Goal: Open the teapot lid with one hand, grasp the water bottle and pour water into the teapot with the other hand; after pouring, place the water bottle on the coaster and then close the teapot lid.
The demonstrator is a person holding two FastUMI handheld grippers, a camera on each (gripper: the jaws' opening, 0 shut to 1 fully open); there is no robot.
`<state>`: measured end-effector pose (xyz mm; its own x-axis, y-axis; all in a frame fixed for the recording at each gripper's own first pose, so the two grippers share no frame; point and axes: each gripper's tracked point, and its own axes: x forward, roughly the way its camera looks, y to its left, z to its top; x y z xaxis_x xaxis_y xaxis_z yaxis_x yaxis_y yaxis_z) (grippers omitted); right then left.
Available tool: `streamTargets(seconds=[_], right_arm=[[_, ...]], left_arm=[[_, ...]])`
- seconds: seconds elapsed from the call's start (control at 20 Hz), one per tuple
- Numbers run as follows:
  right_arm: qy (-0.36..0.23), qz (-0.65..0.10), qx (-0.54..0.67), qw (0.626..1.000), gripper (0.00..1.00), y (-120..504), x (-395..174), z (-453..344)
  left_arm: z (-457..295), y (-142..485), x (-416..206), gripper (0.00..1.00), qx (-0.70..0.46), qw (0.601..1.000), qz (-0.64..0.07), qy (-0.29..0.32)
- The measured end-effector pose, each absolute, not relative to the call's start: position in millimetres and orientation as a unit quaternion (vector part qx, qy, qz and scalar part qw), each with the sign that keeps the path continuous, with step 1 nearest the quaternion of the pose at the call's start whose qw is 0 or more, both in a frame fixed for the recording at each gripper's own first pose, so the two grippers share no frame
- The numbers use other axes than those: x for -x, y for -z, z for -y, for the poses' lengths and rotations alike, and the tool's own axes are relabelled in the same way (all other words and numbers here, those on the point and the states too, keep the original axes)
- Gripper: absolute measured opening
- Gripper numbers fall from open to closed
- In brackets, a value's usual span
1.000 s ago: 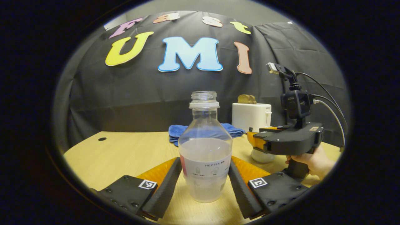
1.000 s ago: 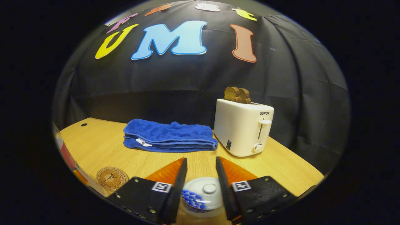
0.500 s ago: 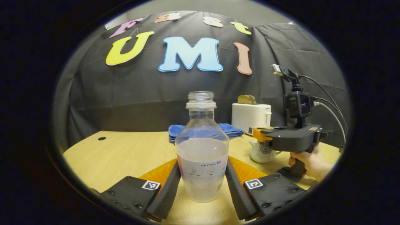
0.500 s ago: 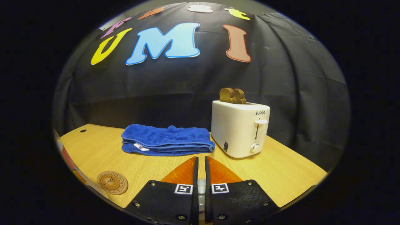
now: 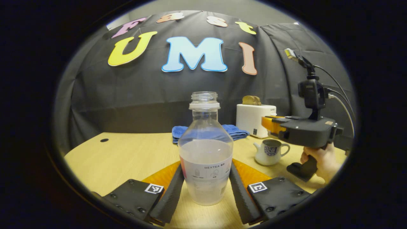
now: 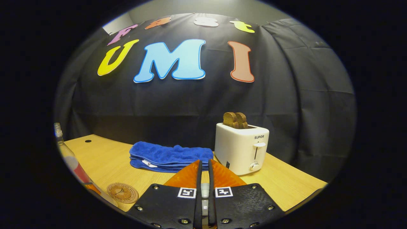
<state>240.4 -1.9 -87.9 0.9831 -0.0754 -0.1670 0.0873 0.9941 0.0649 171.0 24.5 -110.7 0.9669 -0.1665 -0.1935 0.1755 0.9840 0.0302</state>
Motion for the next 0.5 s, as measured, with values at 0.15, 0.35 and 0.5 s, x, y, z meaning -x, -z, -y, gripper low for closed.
streamTargets(seconds=[0.15, 0.35, 0.5], right_arm=[[0.031, -0.089, -0.050, 0.994, 0.07, 79, -228, 6], [0.028, -0.098, -0.039, 0.994, 0.07, 76, -205, 20], [0.026, -0.105, -0.043, 0.993, 0.07, 79, -189, 35]], left_arm=[[-26, 112, -168, 0.87, -0.023, 0.992, -0.099, 0.079], [-25, 111, -168, 0.87, -0.027, 0.991, -0.100, 0.085], [-23, 109, -170, 0.85, -0.050, 0.989, -0.108, 0.086]])
